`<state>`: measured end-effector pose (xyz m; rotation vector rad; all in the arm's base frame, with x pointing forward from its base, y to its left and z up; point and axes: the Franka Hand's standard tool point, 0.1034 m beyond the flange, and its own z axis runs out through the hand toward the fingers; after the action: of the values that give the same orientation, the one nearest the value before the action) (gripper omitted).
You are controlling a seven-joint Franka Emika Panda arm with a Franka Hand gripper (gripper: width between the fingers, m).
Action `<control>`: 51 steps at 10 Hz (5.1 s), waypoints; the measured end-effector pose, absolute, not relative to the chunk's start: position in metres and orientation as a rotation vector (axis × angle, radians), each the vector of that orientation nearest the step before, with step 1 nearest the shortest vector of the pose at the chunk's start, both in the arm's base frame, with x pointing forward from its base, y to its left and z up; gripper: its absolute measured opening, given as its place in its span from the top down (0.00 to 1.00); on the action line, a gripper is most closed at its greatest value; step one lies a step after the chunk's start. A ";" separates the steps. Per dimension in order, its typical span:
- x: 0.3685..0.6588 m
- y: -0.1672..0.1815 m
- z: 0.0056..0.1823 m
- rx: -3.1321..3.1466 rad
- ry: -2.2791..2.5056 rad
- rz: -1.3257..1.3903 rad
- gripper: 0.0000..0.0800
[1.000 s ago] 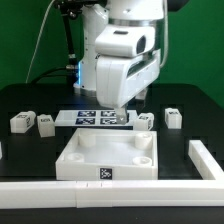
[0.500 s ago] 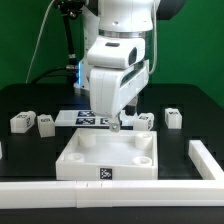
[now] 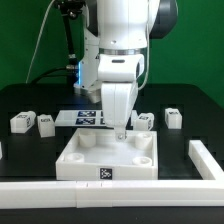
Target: Assemble one leg
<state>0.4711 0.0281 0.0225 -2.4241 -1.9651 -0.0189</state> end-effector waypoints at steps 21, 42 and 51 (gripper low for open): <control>0.483 0.042 0.014 -2.327 -2.094 -0.033 0.93; 0.498 0.082 0.014 -2.334 -2.065 -0.042 0.19; 0.467 0.096 0.068 -2.611 -1.760 0.001 0.19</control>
Offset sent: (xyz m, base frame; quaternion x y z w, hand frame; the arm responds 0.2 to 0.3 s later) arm 0.0110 0.0011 0.0091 -0.0382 0.0142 0.0661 0.9970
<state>0.4666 0.0957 0.0684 -2.6105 -1.7599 0.0007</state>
